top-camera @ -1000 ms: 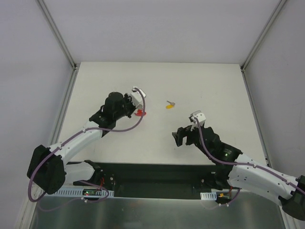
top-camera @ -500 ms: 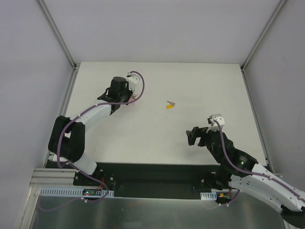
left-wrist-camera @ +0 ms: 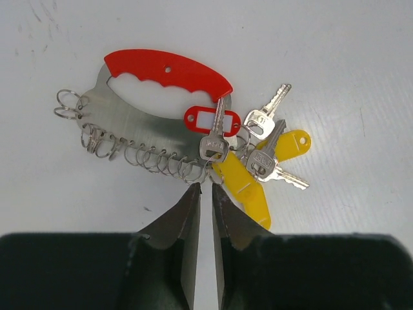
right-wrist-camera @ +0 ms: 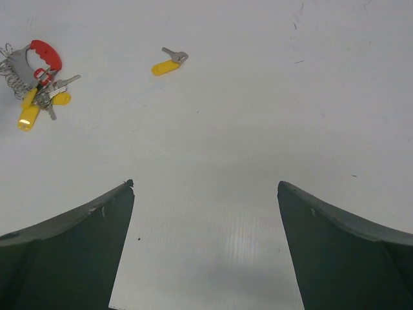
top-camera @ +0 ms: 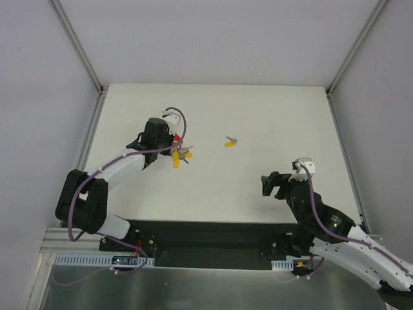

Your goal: Put the keys on the keyring

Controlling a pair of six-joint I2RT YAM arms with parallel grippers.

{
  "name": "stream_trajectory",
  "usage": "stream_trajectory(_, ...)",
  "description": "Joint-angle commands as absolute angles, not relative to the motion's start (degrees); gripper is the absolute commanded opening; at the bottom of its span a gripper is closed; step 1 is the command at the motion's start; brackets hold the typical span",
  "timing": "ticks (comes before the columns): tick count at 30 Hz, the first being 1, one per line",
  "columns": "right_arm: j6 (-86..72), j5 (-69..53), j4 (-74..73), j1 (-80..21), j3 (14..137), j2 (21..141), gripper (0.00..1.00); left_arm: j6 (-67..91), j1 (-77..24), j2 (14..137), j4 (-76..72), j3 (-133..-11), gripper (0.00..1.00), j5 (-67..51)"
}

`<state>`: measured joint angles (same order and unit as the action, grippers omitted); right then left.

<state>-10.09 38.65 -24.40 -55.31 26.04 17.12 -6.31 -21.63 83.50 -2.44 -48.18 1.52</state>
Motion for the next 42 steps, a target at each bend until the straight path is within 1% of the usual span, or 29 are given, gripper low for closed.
stream_trajectory(1, -14.0, 43.5, -26.9, -55.3, 29.9, 19.4, 0.96, -2.5, -21.1, 79.8, -4.2, -46.8, 0.13, 0.4)
stream_trajectory(5, -15.7, 45.3, -28.4, -55.3, 32.9, 23.5, 0.96, -0.5, -21.1, 76.4, -4.2, -45.4, 0.24, 0.4)
stream_trajectory(6, -17.7, 46.0, -28.7, -55.2, 33.4, 25.0, 0.96, -0.2, -21.1, 75.5, -4.2, -45.1, 0.31, 0.4)
stream_trajectory(8, -18.8, 46.9, -30.1, -55.3, 35.2, 26.7, 0.96, -0.2, -21.1, 72.4, -4.1, -44.3, 0.38, 1.1)
stream_trajectory(9, -19.2, 46.9, -30.8, -55.3, 35.5, 27.5, 0.96, 2.1, -21.1, 71.1, -4.1, -44.1, 0.47, 1.5)
stream_trajectory(12, -19.8, 47.4, -31.6, -55.3, 36.4, 29.4, 0.96, 3.2, -21.1, 65.4, -3.6, -43.2, 0.61, 3.1)
stream_trajectory(13, -20.6, 47.4, -32.0, -55.2, 36.5, 30.0, 0.96, 3.5, -21.1, 63.8, -3.3, -42.7, 0.69, 3.5)
stream_trajectory(15, -20.8, 46.9, -32.1, -55.3, 36.7, 30.4, 0.96, 4.0, -21.1, 59.2, -1.8, -42.5, 0.77, 4.5)
stream_trajectory(16, -19.9, 46.5, -31.8, -55.3, 36.8, 30.6, 0.96, 4.1, -21.1, 57.6, -1.1, -42.3, 0.87, 4.7)
stream_trajectory(17, -19.1, 45.4, -31.6, -55.3, 36.9, 31.4, 0.96, 4.6, -21.1, 54.4, -0.3, -42.3, 0.94, 5.3)
stream_trajectory(18, -18.5, 45.1, -30.5, -55.3, 37.2, 31.7, 0.96, 5.3, -21.1, 52.8, -0.3, -42.1, 0.99, 5.5)
stream_trajectory(23, -12.9, 44.0, -27.0, -55.0, 40.2, 37.3, 0.96, 9.0, -21.1, 41.0, 2.7, -41.0, 0.99, 7.3)
stream_trajectory(25, -10.8, 43.0, -26.2, -54.6, 44.3, 43.2, 0.96, 9.1, -21.1, 37.7, 3.9, -40.3, 0.99, 7.6)
stream_trajectory(30, -5.8, 35.4, -24.5, -50.0, 53.2, 57.2, 0.96, 6.0, -21.1, 27.9, 5.7, -38.1, 0.99, 7.0)
stream_trajectory(33, -5.9, 29.5, -24.2, -43.9, 57.0, 61.0, 0.96, 5.9, -21.1, 22.9, 6.4, -35.7, 0.99, 8.3)
stream_trajectory(34, -6.4, 25.9, -24.2, -39.6, 57.8, 62.2, 0.96, 6.1, -21.2, 20.4, 6.5, -35.2, 0.99, 8.9)
stream_trajectory(36, -8.3, 21.9, -24.2, -34.5, 57.7, 62.2, 0.96, 6.0, -21.1, 18.1, 6.6, -34.2, 0.99, 10.1)
stream_trajectory(37, -10.2, 18.2, -24.3, -29.1, 57.3, 61.2, 0.96, 6.1, -21.2, 16.0, 6.8, -33.9, 0.99, 10.8)
stream_trajectory(39, -12.0, 15.5, -24.3, -23.9, 55.3, 58.7, 0.96, 6.2, -21.3, 14.2, 7.0, -33.2, 0.99, 12.5)
stream_trajectory(40, -13.2, 13.9, -24.6, -19.3, 54.5, 55.3, 0.96, 6.5, -21.4, 12.9, 7.1, -33.1, 0.99, 13.2)
stream_trajectory(42, -13.6, 13.6, -26.0, -15.1, 52.2, 51.6, 0.96, 7.0, -21.5, 11.7, 7.3, -32.8, 0.99, 14.9)
